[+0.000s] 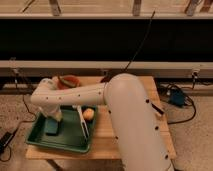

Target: Wipe tray with sponge

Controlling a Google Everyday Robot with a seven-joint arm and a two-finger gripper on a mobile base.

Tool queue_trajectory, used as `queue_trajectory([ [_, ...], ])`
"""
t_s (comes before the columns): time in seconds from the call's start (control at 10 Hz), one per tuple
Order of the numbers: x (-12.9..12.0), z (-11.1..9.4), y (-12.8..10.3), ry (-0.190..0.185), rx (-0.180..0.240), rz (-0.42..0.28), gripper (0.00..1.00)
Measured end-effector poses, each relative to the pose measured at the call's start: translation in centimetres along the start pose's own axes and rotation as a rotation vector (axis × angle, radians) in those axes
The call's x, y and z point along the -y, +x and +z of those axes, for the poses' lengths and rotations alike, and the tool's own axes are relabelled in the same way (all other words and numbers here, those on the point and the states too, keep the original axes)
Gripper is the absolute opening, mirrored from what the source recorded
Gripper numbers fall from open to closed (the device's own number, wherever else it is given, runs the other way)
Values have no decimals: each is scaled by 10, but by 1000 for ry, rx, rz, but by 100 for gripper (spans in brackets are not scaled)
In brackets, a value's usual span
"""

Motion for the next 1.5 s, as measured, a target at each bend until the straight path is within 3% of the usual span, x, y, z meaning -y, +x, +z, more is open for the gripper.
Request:
queue_trajectory([
  [0.4, -39, -3, -9, -8, 31, 1, 0],
  [0.8, -95, 8, 11, -47, 49, 90, 0],
  [1.2, -88, 13, 50, -55, 25, 151, 0],
  [1.5, -63, 12, 52, -48, 15, 133, 0],
])
